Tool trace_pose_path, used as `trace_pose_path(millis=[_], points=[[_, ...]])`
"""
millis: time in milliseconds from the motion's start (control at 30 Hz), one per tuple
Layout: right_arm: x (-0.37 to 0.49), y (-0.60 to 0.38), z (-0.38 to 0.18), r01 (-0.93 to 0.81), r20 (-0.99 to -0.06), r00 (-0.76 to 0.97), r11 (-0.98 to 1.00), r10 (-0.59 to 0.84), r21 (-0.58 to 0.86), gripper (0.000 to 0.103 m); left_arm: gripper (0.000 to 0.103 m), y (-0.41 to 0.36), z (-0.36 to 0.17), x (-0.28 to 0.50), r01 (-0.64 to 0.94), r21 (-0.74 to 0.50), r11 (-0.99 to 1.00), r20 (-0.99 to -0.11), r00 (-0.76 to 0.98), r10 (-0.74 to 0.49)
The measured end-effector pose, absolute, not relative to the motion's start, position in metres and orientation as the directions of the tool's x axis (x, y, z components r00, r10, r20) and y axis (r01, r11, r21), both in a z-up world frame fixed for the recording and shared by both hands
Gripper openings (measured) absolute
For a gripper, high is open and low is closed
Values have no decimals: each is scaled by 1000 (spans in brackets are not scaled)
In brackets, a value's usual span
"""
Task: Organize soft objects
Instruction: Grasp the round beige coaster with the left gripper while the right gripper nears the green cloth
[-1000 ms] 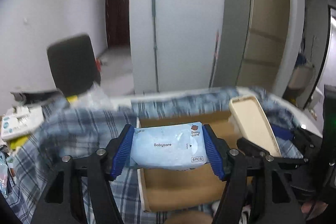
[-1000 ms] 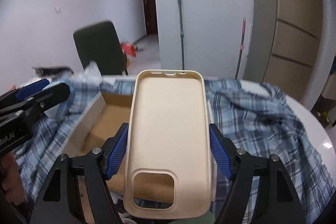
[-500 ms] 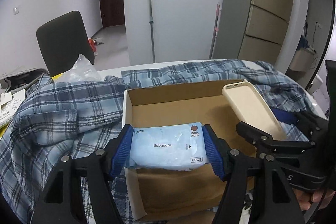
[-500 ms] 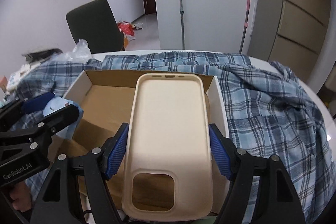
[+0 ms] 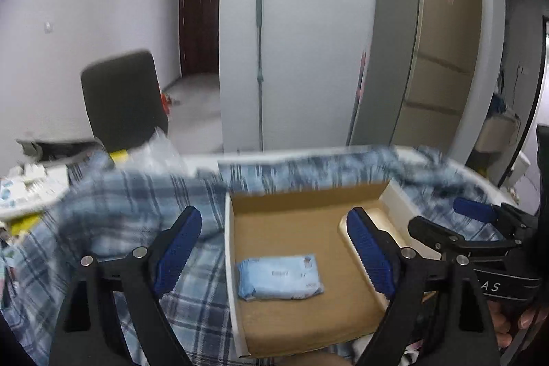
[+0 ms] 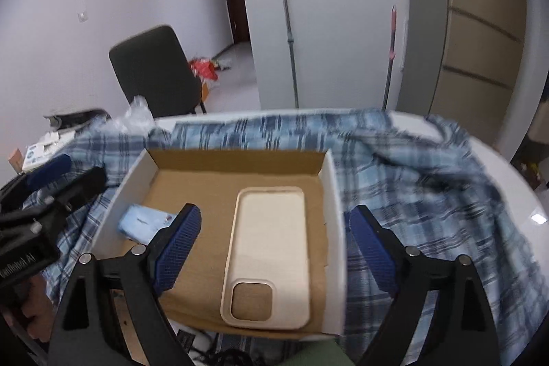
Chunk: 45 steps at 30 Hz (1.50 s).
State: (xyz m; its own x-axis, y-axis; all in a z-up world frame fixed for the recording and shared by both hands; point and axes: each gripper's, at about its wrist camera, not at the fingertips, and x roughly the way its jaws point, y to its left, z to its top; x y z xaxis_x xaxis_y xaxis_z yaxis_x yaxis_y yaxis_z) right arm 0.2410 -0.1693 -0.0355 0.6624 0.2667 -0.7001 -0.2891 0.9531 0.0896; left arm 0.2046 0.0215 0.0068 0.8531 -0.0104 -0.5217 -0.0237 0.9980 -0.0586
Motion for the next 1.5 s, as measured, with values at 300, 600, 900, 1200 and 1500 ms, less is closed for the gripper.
trace_pose_path(millis=[300, 600, 900, 1200, 1500], points=[[192, -194, 19, -327, -561, 771, 943, 302, 58, 92, 88, 9, 26, 162, 21, -53, 998, -458, 888, -43], [186, -221, -2, -390, -508, 766, 913, 394, 119, 92, 88, 18, -35, 177, 14, -112, 994, -542, 837, -72], [195, -229, -15, -349, -539, 768, 932, 347, 102, 92, 88, 8, -25, 169, 0, -48, 999, -586, 810, -28], [164, -239, -11, -343, -661, 691, 938, 293, 57, 92, 88, -5, -26, 116, 77, -26, 997, -617, 784, -76], [158, -260, -38, -333, -648, 683, 933, 338, 136, 92, 88, 4, -63, 135, 87, -73, 994, -722, 682, -113]])
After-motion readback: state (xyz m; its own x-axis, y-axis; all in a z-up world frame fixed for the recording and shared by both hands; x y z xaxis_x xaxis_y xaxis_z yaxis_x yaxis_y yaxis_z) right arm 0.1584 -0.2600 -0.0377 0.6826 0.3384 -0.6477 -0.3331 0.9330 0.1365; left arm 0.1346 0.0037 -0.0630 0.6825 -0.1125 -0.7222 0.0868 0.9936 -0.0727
